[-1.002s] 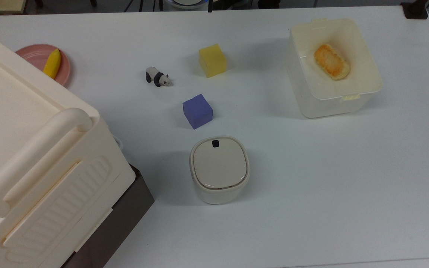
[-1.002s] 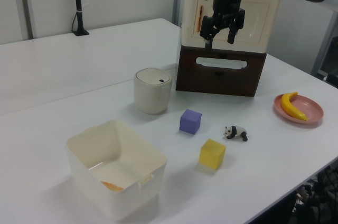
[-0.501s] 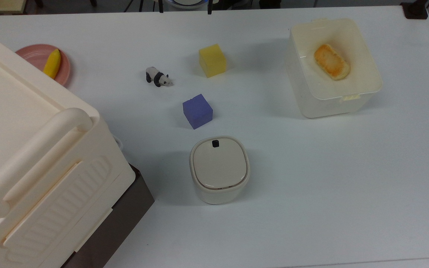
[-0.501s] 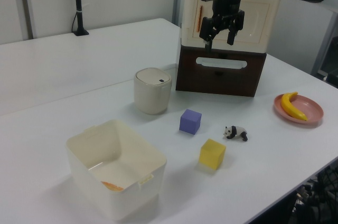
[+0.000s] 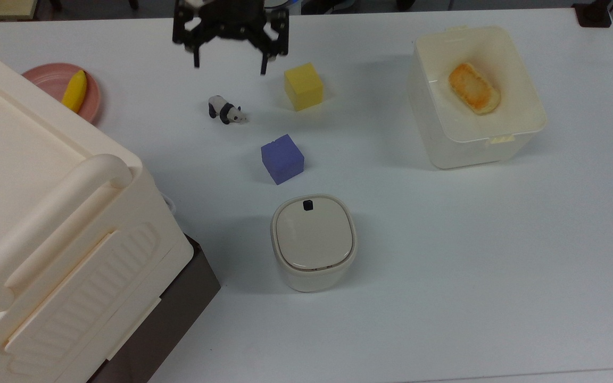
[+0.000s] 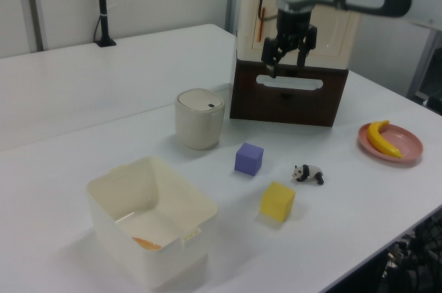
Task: Slide open the drawer
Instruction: 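Lower the open gripper toward the white drawer handle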
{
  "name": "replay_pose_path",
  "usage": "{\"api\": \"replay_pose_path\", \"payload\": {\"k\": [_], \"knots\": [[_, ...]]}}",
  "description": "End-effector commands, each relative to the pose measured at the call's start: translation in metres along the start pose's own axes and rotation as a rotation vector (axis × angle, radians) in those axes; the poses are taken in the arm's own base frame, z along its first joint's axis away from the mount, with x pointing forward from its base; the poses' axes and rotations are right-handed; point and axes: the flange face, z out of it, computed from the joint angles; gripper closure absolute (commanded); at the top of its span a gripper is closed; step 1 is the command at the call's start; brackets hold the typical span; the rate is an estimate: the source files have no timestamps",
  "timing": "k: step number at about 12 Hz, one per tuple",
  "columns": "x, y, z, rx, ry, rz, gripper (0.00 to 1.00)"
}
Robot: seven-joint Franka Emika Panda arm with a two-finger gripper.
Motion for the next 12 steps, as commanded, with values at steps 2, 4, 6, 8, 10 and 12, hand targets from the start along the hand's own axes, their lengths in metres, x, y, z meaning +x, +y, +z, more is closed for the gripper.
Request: {"api": "replay_pose_path", "payload": {"k": [2,4,6,8,10,12], "knots": [[0.006,0.019,0.03,-0.124,0.073,-0.026,0.0],[0.002,0.023,0.042,-0.171,0.059,-0.045,0.0],[-0.021,0.017,0.033,-0.186,0.071,-0.067,0.0],[-0.057,0.007,0.027,-0.202,0.086,-0.089,0.0],[-0.093,-0.001,0.031,-0.222,0.134,-0.118,0.0],[-0.092,0.003,0.038,-0.301,0.188,-0.177,0.0]]}}
